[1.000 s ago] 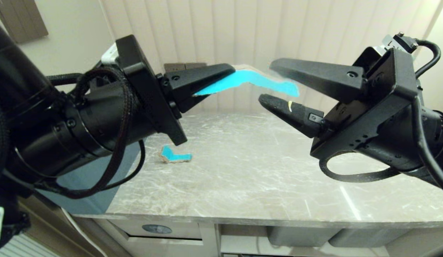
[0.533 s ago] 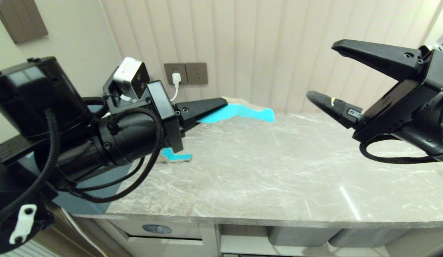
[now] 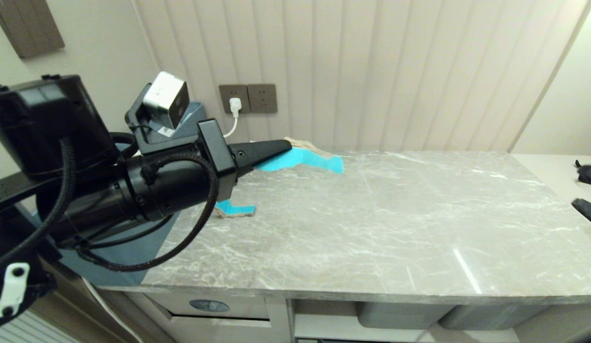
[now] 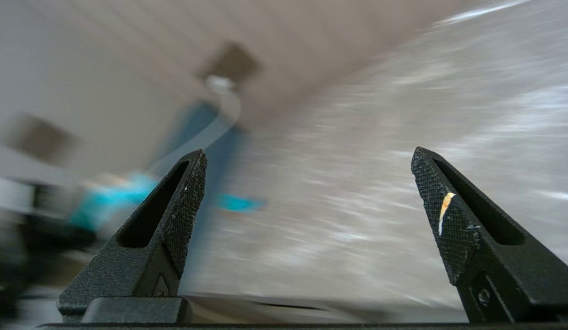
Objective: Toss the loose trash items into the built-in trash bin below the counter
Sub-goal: Put the garbage in the trash can
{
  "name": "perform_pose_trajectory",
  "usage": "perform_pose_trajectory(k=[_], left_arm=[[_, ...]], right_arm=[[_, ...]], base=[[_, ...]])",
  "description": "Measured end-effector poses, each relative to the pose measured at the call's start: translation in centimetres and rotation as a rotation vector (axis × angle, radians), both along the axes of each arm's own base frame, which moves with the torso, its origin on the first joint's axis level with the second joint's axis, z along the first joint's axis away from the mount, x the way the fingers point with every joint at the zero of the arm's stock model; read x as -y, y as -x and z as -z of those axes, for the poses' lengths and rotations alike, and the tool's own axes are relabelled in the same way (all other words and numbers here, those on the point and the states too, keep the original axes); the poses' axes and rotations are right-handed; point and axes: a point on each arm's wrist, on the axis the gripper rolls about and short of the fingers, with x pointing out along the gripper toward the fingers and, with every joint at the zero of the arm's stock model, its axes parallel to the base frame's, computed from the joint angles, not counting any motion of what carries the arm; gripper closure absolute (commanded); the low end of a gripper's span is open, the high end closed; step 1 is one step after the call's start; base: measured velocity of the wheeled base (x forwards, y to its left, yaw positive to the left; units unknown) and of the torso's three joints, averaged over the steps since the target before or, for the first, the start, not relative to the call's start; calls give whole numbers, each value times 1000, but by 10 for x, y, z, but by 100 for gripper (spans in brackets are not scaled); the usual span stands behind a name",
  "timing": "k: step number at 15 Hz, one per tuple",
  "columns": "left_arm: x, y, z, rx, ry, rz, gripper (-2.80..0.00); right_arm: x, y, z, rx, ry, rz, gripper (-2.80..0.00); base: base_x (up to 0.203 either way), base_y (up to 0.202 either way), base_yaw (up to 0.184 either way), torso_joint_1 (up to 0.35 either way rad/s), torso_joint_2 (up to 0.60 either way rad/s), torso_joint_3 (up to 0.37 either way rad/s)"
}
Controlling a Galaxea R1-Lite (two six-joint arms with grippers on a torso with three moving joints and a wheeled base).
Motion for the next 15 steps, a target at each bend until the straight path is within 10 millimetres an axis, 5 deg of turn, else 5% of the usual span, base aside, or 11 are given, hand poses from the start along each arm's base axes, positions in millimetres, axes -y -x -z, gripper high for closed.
perform_pose_trajectory(k=[5,8,14,15], left_arm=[[-13,17,-10,30,28,-46,0],[-25,34,-12,28,-4,-49,0],[-40,53,-9,38,-63,-66,0],[-41,53,-10,39,-61,-85,0]], right_arm=[[7,80,82,-214,597,345,-280],[7,94,131,-281,772,332,-280],[5,103,145,-249,823,243,-280],[5,103,145,-240,821,246,0]], base=[[0,0,0,0,0,0],[0,0,0,0,0,0],[0,0,0,0,0,0],[0,0,0,0,0,0]])
